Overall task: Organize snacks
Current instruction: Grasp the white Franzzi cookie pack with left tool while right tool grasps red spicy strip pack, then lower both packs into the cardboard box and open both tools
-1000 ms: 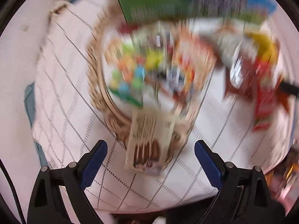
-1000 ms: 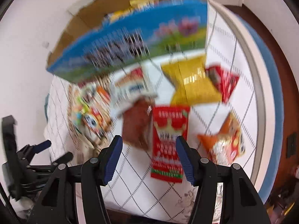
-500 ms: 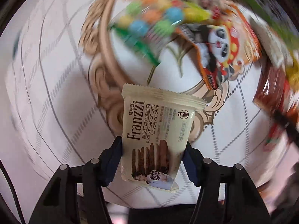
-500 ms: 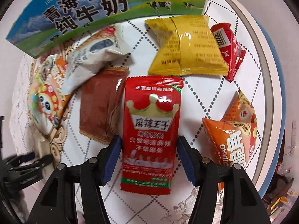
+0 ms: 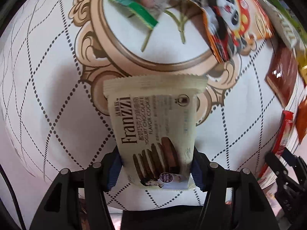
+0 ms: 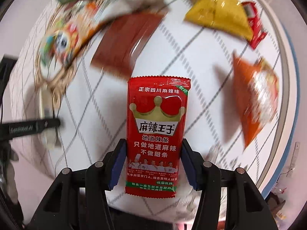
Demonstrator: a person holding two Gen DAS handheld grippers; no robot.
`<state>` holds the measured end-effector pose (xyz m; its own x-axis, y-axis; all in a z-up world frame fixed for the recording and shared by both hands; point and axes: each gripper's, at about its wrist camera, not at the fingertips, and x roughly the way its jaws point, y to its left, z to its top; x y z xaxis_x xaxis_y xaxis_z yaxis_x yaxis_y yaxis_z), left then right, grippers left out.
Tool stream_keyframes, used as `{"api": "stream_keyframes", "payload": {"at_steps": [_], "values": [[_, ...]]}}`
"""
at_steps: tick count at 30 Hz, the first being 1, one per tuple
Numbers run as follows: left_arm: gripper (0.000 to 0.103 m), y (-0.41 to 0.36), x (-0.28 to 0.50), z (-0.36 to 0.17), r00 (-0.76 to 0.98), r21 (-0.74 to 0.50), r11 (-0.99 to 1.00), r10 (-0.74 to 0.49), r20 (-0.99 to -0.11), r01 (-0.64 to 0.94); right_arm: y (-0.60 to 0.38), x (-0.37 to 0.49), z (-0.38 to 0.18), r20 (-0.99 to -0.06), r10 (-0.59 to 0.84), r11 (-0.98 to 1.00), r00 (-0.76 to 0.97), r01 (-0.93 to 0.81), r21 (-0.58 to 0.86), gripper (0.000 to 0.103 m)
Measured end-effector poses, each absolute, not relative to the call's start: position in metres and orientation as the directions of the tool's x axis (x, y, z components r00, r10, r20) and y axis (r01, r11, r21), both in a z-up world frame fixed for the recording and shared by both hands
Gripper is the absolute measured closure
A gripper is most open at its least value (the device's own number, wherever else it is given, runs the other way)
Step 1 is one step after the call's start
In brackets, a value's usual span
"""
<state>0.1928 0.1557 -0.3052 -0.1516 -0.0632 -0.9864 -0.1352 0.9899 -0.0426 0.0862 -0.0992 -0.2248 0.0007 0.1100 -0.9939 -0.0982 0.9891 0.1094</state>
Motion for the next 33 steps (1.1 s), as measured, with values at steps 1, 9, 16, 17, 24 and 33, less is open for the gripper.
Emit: {"api": "stream_keyframes", "payload": {"at_steps": [1,9,16,17,24,33], "values": [[0.043,0.155,0.192,-0.304,-0.150,-0.039,0.990,-0.059,-0.987,-0.132,-0.101,0.084,-0.224,-0.991,0.132,0.988,0.005,-0.075,0.132,0.041],[0.043,0.146,0.191,-0.295,-0.133,-0.068,0.985,-0.090,-0.987,-0.159,-0.106,0.077,-0.223,-0.983,0.176,0.984,0.047,0.016,0.177,0.036],[0.046,0.150,0.184,-0.289,-0.075,-0.054,0.984,-0.068,-0.995,-0.170,-0.085,0.077,-0.236,-0.992,0.097,0.995,0.082,-0.005,0.097,0.040],[0.046,0.151,0.183,-0.283,-0.063,-0.051,0.984,-0.062,-0.996,-0.169,-0.083,0.076,-0.236,-0.992,0.089,0.996,0.091,-0.008,0.089,0.045],[0.046,0.134,0.170,-0.244,-0.004,-0.070,0.990,-0.071,-0.997,-0.123,-0.087,0.072,-0.220,-0.979,0.160,0.987,0.125,0.004,0.161,0.053],[0.044,0.111,0.179,-0.245,-0.076,-0.116,0.992,-0.120,-0.990,-0.056,-0.082,0.087,-0.189,-0.964,0.229,0.973,0.138,-0.035,0.227,0.053]]}}
